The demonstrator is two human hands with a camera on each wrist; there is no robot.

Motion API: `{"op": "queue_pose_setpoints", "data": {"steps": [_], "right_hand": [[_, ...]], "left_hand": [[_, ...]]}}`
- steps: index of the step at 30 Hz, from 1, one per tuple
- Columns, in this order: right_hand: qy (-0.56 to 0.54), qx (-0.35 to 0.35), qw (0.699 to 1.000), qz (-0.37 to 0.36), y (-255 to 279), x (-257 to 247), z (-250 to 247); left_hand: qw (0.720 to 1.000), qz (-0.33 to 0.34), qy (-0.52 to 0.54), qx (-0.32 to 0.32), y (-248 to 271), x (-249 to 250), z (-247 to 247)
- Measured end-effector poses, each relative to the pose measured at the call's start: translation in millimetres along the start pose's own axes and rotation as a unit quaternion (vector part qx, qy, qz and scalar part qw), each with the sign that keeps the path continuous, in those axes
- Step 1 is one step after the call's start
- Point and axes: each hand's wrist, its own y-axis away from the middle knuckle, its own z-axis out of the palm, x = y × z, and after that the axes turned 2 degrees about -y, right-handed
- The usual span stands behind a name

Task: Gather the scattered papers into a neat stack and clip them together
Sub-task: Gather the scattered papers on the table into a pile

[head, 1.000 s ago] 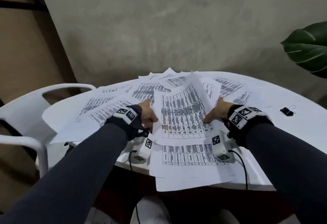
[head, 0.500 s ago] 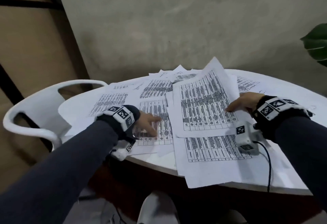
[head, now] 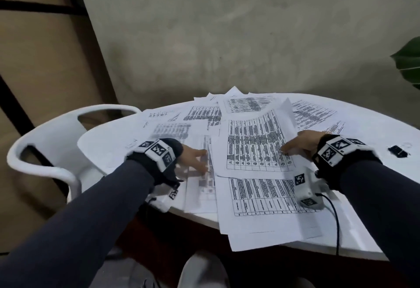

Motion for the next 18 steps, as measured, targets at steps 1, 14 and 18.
{"op": "queue_pose_setpoints", "data": {"steps": [1, 14, 18], "right_hand": [[-0.024, -0.006, 1.000, -0.003, -4, -1, 3], [-0.006, 0.060, 0.998, 0.003, 5, 7, 0], [-0.038, 0.025, 0.999, 0.024, 2, 8, 7]], "left_hand": [[1.000, 0.016, 0.008, -0.001, 2, 10, -2], [0.996, -0.013, 0.026, 0.089, -23, -22, 10], [0.977, 0.006, 0.213, 0.013, -18, -7, 1]]}}
